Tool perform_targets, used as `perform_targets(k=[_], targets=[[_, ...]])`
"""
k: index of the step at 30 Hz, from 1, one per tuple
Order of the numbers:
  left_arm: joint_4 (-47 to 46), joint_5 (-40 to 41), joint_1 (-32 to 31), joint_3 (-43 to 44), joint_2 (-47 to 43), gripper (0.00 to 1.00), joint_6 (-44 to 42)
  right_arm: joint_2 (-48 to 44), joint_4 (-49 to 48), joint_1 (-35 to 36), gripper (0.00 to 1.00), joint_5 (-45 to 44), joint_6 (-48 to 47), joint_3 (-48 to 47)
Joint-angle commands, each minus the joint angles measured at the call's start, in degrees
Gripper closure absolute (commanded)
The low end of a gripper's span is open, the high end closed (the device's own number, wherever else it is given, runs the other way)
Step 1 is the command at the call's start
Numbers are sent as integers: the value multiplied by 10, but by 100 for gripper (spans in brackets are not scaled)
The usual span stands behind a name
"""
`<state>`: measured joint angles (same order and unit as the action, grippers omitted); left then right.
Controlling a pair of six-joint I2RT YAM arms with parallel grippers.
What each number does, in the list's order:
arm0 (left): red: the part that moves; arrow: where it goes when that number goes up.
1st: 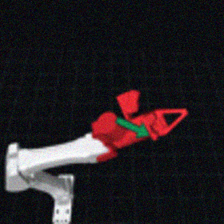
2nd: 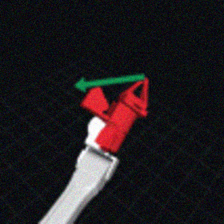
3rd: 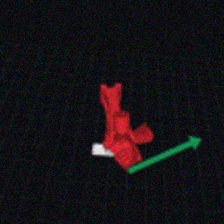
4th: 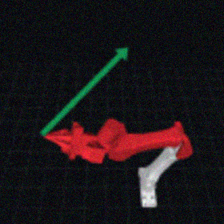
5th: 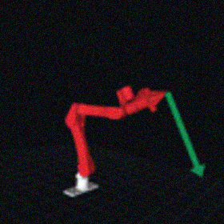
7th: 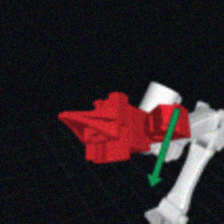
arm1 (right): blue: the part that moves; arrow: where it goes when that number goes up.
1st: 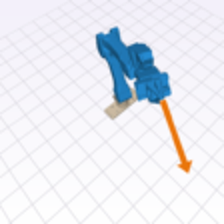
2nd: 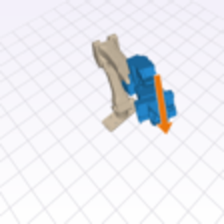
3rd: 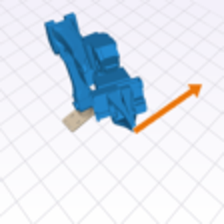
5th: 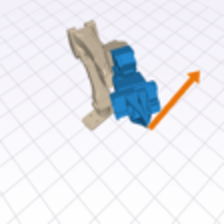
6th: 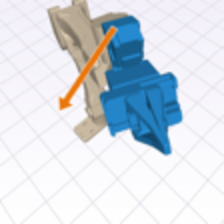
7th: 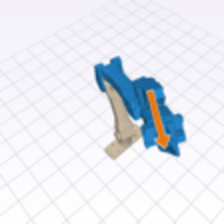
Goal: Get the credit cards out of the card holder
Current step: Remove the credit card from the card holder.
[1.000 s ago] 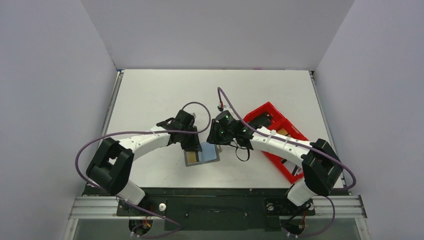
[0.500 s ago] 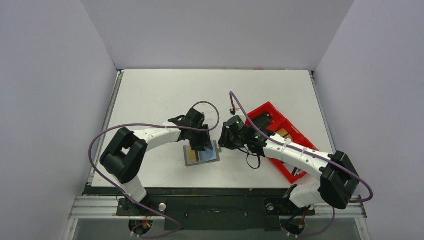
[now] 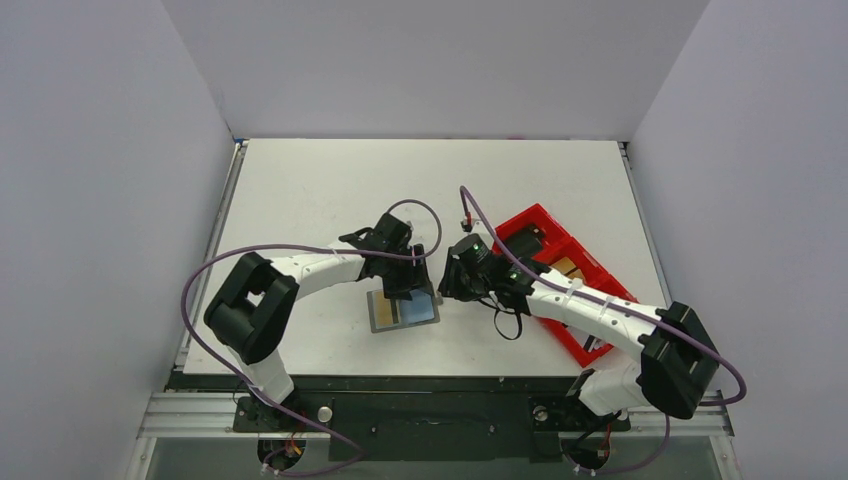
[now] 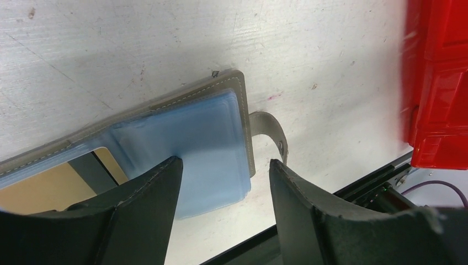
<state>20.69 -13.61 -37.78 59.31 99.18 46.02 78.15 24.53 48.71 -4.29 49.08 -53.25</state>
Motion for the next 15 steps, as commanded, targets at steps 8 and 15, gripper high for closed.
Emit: perform_targets(k=[8, 15], targets=[[9, 15, 21, -6, -66, 41, -14, 55, -7, 35, 69, 3, -10, -75], [37, 34, 66, -39, -120, 41, -32, 120, -34, 50, 69, 37, -13, -108]])
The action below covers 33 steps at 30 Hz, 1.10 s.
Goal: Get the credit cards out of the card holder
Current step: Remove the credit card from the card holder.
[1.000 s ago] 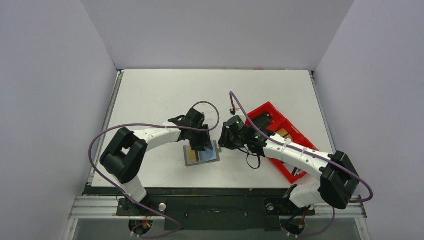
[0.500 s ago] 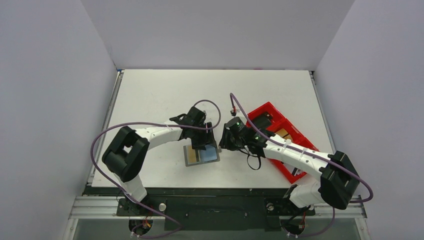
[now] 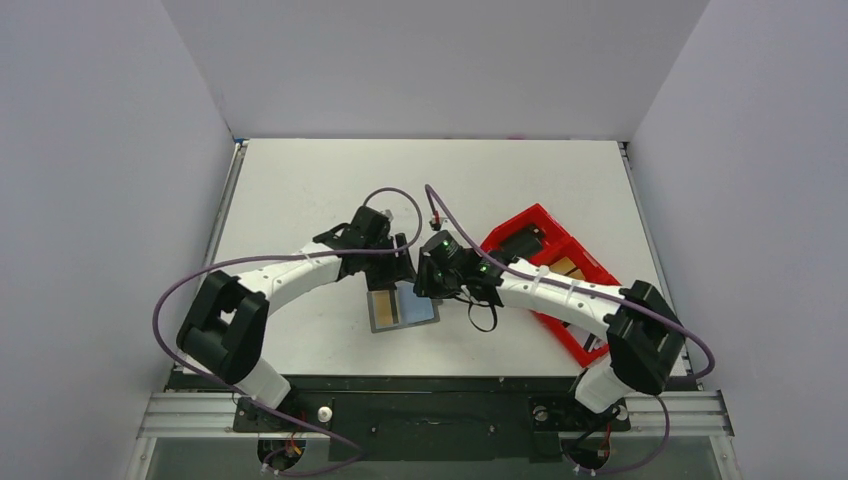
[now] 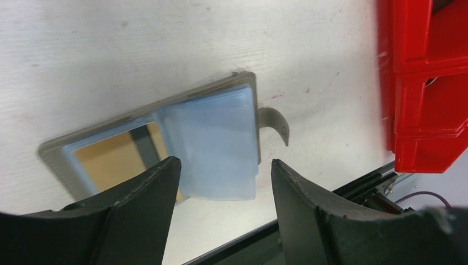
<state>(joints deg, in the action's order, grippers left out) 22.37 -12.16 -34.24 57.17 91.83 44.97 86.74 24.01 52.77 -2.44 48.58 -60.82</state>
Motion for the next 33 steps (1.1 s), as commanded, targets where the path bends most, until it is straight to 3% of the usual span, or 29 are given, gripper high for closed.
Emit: perform_targets(k=[1, 8, 22, 33], targets=[[24, 20, 37, -28, -51, 41, -24, 40, -33, 10, 70, 39, -8, -38], [42, 30, 70, -72, -92, 50, -40, 120, -72, 14, 70, 102, -4, -70], [23, 28, 81, -108, -76, 87, -51, 199, -113, 3, 74, 117, 7, -67], [4, 30, 79, -120, -45, 95, -52, 219, -147, -7, 74, 131, 15, -38]])
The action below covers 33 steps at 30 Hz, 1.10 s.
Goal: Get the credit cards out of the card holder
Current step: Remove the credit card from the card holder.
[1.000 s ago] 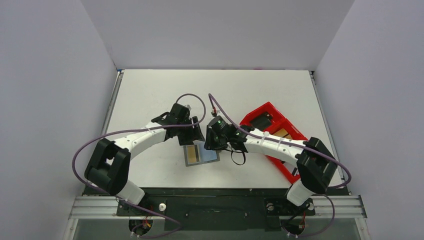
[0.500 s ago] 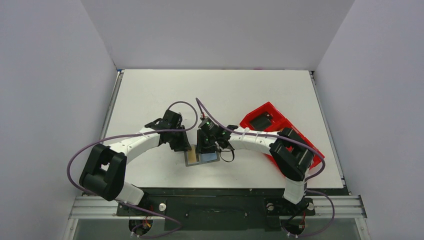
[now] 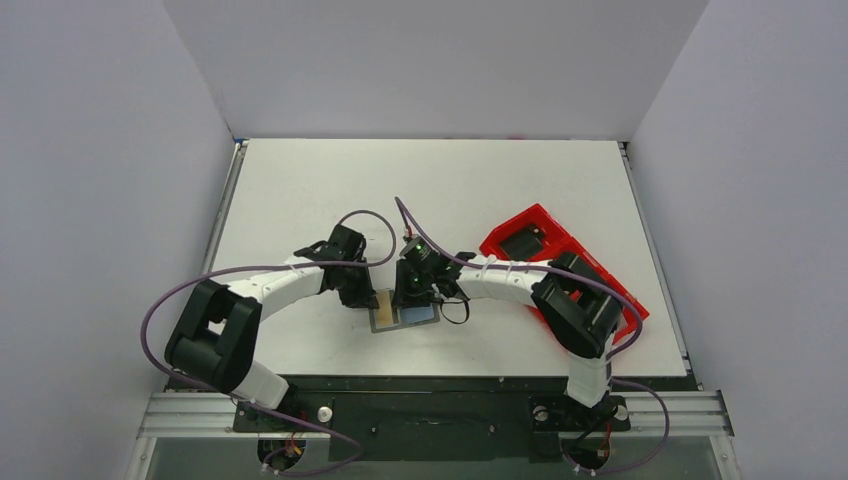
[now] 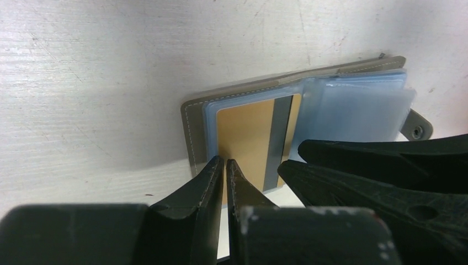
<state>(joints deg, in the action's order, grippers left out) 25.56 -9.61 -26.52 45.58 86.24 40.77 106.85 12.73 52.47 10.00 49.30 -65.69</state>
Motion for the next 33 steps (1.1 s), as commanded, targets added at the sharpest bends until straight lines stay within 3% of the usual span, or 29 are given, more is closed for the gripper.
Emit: perform_targets(k=[1, 23, 33], targets=[[-29, 5, 2, -5, 12, 95, -9, 19, -36, -5, 74, 7, 8, 12], [-24, 35, -22, -10, 37, 100, 23, 3, -121, -31, 76, 50, 44, 86], [-21, 40, -20, -15, 43, 100, 30, -18, -243, -53, 76, 108, 95, 146]])
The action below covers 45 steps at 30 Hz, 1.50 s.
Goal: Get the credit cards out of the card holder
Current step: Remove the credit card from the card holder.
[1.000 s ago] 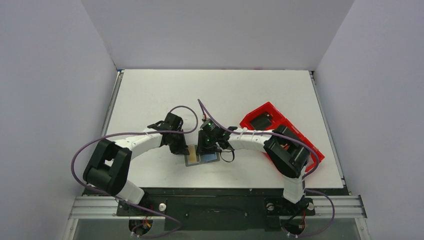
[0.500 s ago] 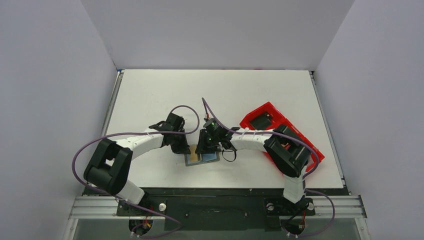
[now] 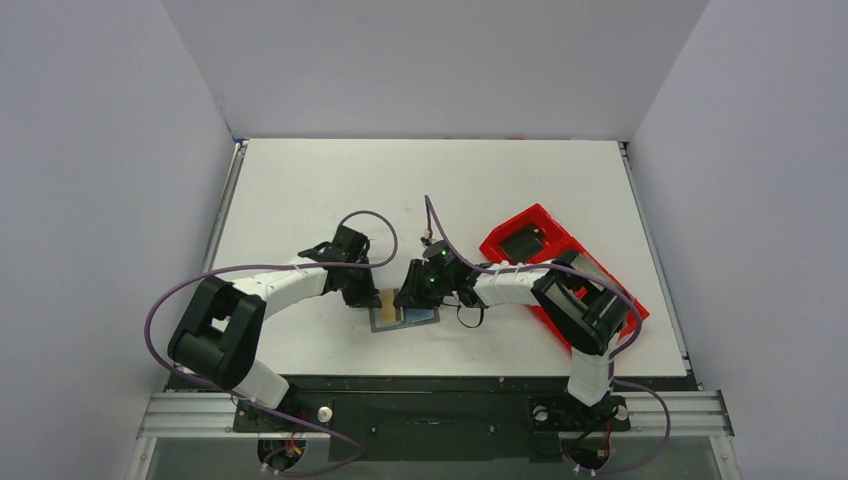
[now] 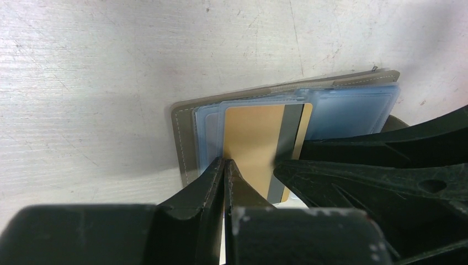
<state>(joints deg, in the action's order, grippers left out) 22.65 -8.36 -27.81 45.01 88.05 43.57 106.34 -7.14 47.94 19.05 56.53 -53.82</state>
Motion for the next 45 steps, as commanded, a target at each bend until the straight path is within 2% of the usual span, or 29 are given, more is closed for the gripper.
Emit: perform_targets(k=[1, 7, 18, 24, 32, 45], targets=[[9, 28, -8, -9, 25, 100, 2, -13, -64, -10, 76, 25, 33, 32], [9, 27, -7, -8, 26, 100, 2, -14, -121, -22, 77, 46, 64, 59], [9, 26, -7, -10, 24, 100, 2, -10, -201, -33, 85, 63, 109, 90], [9, 26, -7, -10, 24, 100, 2, -10, -210, -34, 88, 65, 114, 92], [12, 28, -7, -9, 23, 100, 2, -12, -211, -37, 98, 65, 115, 95], [26, 38, 1, -8, 14, 100, 1, -30, -164, -52, 100, 46, 83, 103]])
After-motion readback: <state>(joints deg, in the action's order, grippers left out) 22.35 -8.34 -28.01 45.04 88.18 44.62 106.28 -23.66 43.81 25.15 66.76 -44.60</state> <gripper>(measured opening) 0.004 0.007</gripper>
